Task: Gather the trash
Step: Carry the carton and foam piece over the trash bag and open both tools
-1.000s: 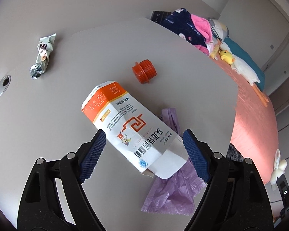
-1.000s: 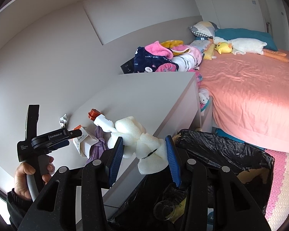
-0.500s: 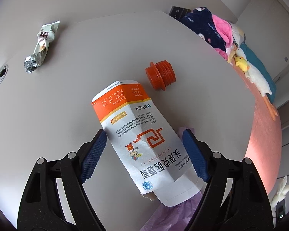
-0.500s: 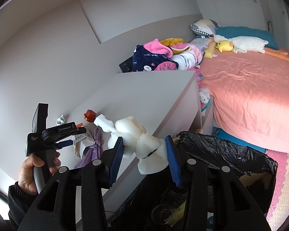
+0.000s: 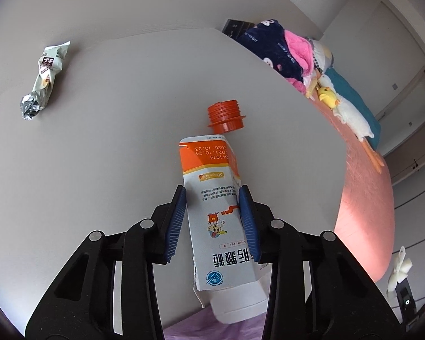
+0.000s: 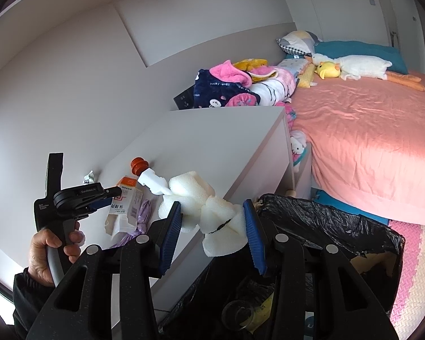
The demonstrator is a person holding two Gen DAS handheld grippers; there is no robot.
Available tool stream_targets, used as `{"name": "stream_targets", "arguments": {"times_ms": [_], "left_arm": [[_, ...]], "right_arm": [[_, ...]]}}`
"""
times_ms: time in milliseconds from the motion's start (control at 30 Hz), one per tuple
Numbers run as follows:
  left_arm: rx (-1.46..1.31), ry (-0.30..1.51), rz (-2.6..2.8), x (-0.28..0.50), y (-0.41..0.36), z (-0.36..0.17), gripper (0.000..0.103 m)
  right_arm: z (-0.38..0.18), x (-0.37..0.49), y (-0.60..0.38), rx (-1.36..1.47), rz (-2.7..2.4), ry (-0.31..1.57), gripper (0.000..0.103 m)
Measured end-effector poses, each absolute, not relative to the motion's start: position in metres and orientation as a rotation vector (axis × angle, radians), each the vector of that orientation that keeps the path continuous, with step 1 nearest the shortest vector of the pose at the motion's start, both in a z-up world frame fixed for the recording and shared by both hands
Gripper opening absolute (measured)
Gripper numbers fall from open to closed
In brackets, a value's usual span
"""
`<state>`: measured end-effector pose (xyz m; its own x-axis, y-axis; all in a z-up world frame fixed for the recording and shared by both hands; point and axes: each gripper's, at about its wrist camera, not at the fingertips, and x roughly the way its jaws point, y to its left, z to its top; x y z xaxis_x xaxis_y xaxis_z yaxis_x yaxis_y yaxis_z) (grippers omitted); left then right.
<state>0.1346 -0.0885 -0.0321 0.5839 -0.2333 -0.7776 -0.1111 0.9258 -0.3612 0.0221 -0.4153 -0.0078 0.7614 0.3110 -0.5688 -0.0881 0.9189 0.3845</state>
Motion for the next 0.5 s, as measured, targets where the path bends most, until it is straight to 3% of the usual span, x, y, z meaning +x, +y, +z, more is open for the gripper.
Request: {"name": "stream_targets", "arguments": {"times_ms": [500], "left_arm": [[-0.335, 0.847, -0.231, 0.108, -0.130, 0.026, 0.037]], "right_arm": [[0.012, -0.008, -0.431, 0.361, 0.192, 0.608, 0.045]]}}
